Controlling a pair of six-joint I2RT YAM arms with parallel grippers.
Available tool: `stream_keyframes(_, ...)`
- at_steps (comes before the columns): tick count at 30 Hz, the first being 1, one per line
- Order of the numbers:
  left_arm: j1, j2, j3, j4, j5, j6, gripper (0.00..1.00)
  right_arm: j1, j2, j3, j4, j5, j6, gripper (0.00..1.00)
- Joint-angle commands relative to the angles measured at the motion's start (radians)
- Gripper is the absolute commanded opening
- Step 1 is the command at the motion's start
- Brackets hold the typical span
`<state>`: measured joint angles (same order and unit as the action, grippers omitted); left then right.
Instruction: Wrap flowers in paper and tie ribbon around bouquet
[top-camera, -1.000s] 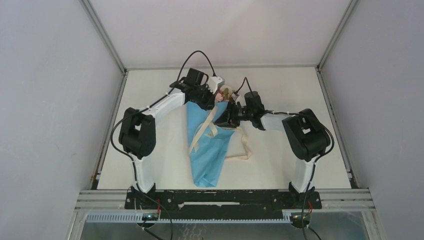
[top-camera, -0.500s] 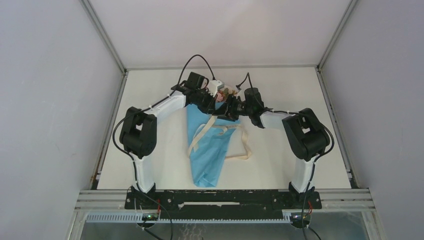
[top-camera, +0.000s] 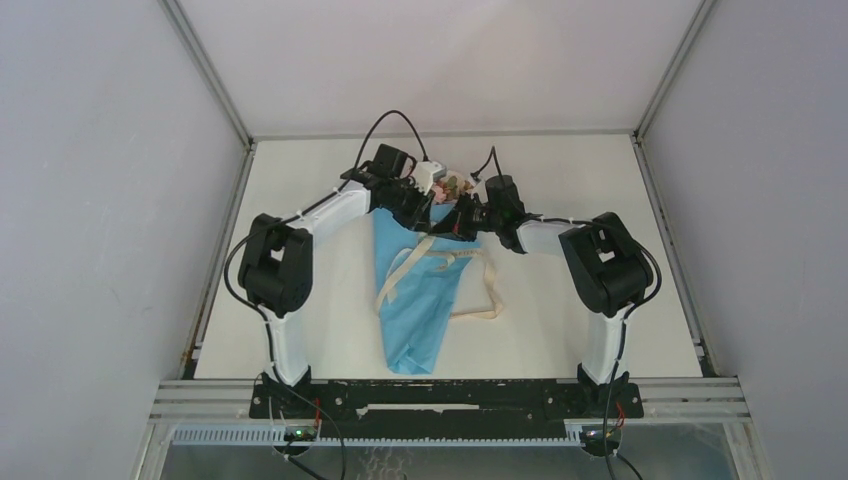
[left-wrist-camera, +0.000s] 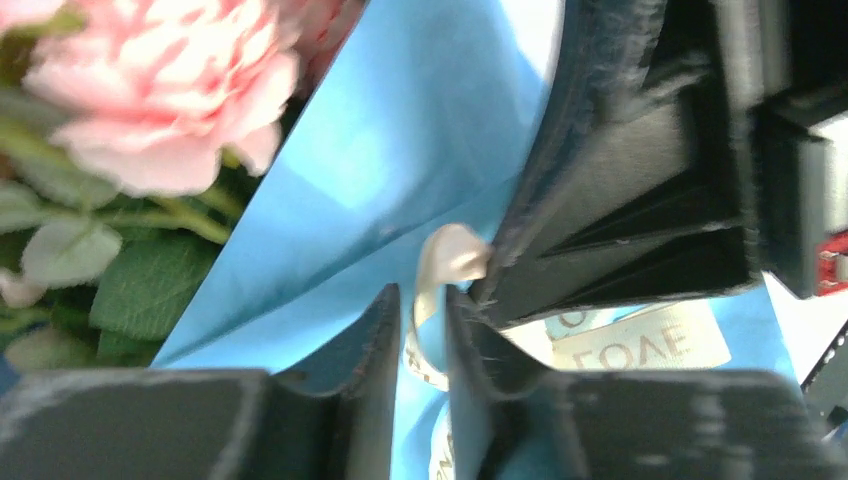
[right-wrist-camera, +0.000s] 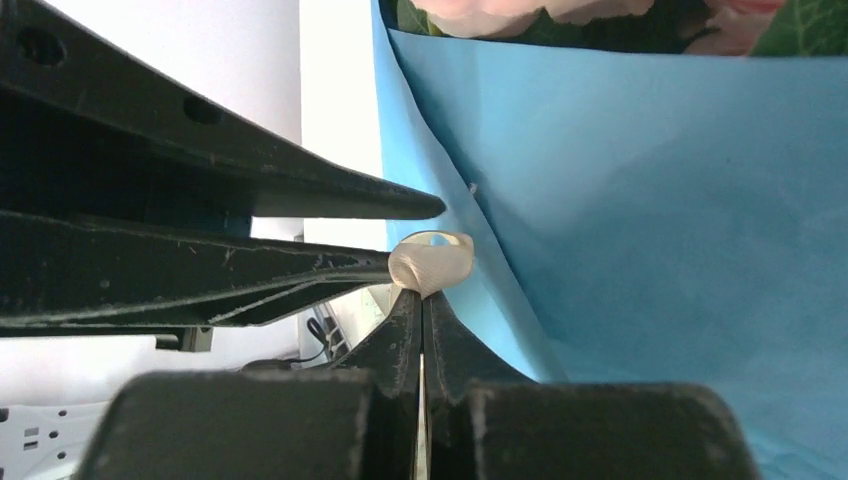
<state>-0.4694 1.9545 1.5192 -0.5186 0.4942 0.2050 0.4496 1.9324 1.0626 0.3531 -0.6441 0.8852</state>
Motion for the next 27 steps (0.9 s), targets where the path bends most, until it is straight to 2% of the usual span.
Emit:
stream_keyframes(1, 0.047, -0.092, 0.065, -0.176, -0.034, 0.064, 0.42, -0.011, -0.035, 0.03, -0.035, 0.008, -0.047, 0.0)
stream_keyframes(2, 0.056, -0.102, 0.063, -0.21, -0.066, 0.085, 0.49, -0.011, -0.04, 0.029, -0.04, 0.005, -0.056, 0.0)
stream_keyframes(4, 0.059, -0.117, 0.028, -0.243, -0.122, 0.125, 0.53, -0.009, -0.044, 0.03, -0.039, -0.003, -0.063, 0.0)
stream_keyframes(8, 0.058, -0.119, -0.017, -0.301, -0.058, 0.173, 0.55, -0.008, -0.041, 0.03, -0.045, -0.005, -0.067, 0.0)
stream_keyframes(12, 0.058, -0.144, -0.043, -0.338, 0.004, 0.236, 0.61, -0.007, -0.051, 0.03, -0.074, 0.007, -0.085, 0.0)
stream_keyframes(16, 0.058, -0.128, -0.068, -0.326, -0.008, 0.244, 0.63, -0.007, -0.058, 0.03, -0.074, 0.009, -0.088, 0.0)
stream_keyframes(19, 0.056, -0.092, -0.077, -0.298, -0.082, 0.24, 0.58, -0.008, -0.066, 0.03, -0.073, 0.01, -0.09, 0.0)
stream_keyframes(23, 0.048, -0.063, -0.076, -0.294, -0.087, 0.238, 0.52, -0.01, -0.085, 0.03, -0.091, 0.021, -0.108, 0.0)
stream_keyframes(25, 0.036, -0.065, -0.079, -0.296, -0.078, 0.238, 0.39, -0.016, -0.091, 0.03, -0.088, 0.023, -0.108, 0.0)
stream_keyframes(27, 0.022, -0.077, -0.088, -0.3, -0.062, 0.247, 0.21, -0.026, -0.096, 0.031, -0.069, 0.023, -0.1, 0.0)
